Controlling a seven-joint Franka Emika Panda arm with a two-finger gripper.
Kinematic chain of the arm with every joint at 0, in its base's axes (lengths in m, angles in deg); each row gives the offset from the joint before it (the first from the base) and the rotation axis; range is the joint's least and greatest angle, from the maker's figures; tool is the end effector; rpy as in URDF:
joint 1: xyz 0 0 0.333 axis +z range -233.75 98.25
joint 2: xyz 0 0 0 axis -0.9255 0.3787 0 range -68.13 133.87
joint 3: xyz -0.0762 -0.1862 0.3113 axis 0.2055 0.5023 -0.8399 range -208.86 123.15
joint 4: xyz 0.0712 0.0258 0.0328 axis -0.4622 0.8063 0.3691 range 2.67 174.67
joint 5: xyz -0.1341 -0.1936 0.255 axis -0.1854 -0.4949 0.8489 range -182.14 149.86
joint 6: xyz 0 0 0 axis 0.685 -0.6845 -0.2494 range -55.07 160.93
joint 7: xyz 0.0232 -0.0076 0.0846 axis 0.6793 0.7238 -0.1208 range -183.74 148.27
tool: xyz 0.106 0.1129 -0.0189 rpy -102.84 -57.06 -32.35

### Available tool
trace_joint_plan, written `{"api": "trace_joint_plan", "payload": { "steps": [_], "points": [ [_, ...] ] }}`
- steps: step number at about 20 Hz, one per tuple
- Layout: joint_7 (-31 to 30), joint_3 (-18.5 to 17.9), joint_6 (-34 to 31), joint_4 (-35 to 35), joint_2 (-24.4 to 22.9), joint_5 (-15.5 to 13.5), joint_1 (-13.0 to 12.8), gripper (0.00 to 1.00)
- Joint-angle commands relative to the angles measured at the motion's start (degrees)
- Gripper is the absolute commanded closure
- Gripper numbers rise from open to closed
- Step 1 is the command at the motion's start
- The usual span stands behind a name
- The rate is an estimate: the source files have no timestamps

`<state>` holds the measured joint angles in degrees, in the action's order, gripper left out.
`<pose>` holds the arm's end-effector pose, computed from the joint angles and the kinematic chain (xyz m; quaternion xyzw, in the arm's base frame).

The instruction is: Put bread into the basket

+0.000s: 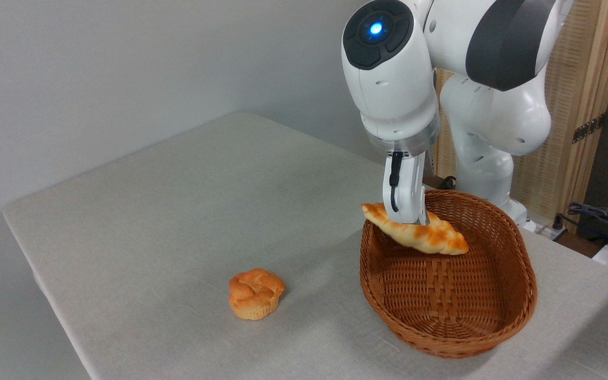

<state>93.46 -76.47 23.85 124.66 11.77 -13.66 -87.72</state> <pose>0.2936 0.1041 0.5004 0.6020 -0.7514 -0.0577 0.2639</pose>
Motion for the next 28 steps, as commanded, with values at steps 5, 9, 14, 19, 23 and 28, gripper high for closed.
{"api": "trace_joint_plan", "payload": {
  "steps": [5,9,14,19,23,28],
  "points": [
    [-0.89,-0.75,0.39,-6.70,0.71,-2.56,-0.86,0.00],
    [-6.84,0.91,0.48,-15.40,5.09,-10.63,-0.07,0.00],
    [-23.01,6.18,0.83,-25.16,10.81,-13.82,0.38,0.00],
    [-39.54,13.11,5.39,-33.52,16.26,-14.35,6.41,0.00],
    [-52.45,20.86,11.01,-33.70,16.80,-13.82,11.62,0.00],
    [-63.54,24.38,14.80,-33.53,17.15,-13.56,11.98,0.00]
  ]
}}
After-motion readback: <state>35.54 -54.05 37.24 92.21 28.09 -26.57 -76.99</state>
